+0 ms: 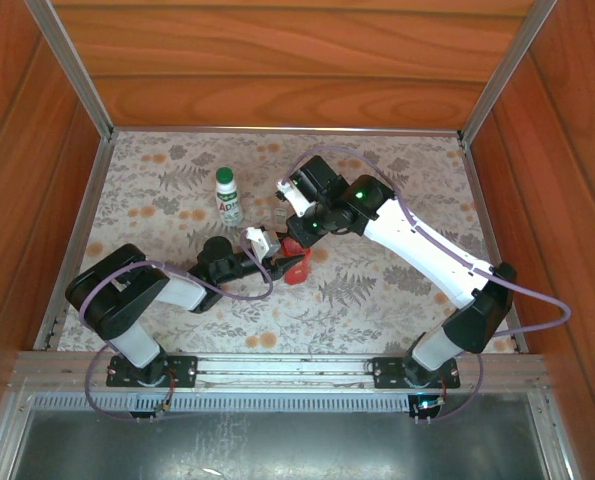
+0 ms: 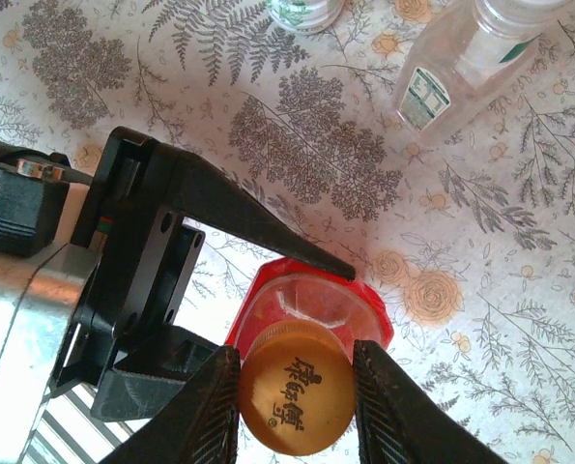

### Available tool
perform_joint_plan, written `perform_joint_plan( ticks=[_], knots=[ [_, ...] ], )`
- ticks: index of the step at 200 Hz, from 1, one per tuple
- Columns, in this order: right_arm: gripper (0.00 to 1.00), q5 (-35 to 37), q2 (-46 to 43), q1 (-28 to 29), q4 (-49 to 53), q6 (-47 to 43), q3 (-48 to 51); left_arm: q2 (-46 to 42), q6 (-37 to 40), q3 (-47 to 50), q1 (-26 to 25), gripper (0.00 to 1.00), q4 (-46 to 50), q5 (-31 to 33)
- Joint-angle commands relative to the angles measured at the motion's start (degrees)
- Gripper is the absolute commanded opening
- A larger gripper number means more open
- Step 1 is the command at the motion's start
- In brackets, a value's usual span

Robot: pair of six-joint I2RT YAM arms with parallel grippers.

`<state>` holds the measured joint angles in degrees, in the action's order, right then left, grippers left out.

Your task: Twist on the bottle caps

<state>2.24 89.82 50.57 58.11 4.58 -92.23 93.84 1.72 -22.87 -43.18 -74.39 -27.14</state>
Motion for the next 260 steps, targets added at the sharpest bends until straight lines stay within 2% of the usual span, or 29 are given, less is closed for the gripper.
perform_joint_plan(
  ticks=[1, 63, 221, 260],
  knots=[
    [0.33, -2.1, -1.3, 0.0, 1.9, -0.8, 1.0, 1.3, 0.3, -0.6, 0.5, 0.58, 1.9, -0.4],
    [0.32, -3.0, -1.5, 0.4, 2.1, -2.9, 1.8, 1.6, 0.3, -0.7, 0.5, 0.58, 1.9, -0.3],
    [0.31, 2.0, -2.6, 3.8, 1.1, -6.1, 6.5, 2.0, -0.1, -1.3, 0.6, 0.58, 1.9, -0.5],
    [0.31, 1.0, -2.6, 4.1, 0.4, -5.8, 7.1, 2.0, -0.3, -1.3, 0.5, 0.58, 1.9, -0.5]
  ],
)
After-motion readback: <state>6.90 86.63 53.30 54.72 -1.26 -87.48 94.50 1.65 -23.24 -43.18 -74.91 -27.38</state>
